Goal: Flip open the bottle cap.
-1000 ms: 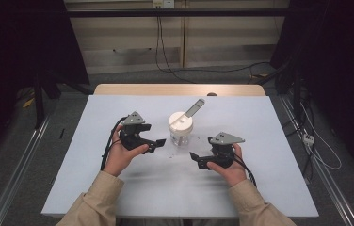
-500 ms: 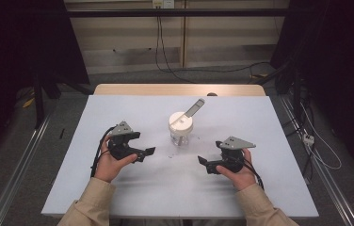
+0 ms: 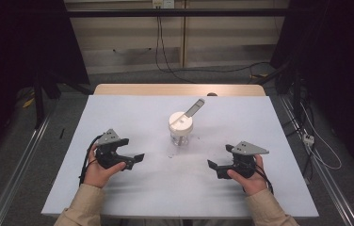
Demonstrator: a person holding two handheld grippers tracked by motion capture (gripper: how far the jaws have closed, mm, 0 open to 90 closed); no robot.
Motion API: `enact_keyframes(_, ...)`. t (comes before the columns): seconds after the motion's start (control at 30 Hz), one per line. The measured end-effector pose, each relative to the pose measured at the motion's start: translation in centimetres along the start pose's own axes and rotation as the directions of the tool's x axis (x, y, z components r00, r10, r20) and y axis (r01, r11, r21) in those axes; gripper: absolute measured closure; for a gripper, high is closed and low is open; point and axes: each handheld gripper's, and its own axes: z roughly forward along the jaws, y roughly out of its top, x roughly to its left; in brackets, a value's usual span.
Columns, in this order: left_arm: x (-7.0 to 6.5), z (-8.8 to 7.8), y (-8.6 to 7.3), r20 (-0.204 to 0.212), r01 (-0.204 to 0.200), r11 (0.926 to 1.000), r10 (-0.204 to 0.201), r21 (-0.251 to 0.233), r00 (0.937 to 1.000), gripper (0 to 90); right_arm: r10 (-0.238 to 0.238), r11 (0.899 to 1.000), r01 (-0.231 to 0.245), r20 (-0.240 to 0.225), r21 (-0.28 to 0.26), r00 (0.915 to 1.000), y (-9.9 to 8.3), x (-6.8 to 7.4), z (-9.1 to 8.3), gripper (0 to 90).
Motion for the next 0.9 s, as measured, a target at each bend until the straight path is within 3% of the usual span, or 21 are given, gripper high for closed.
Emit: enact_keyframes(0.9,0.6,-2.2,-2.1,-0.027,0.016,0.9999,-0.016,0.003,0.9995,6.5,0.008,1.000,-0.008,0.027,0.000,0.9996,-1.6,-1.2,-2.5,6.2)
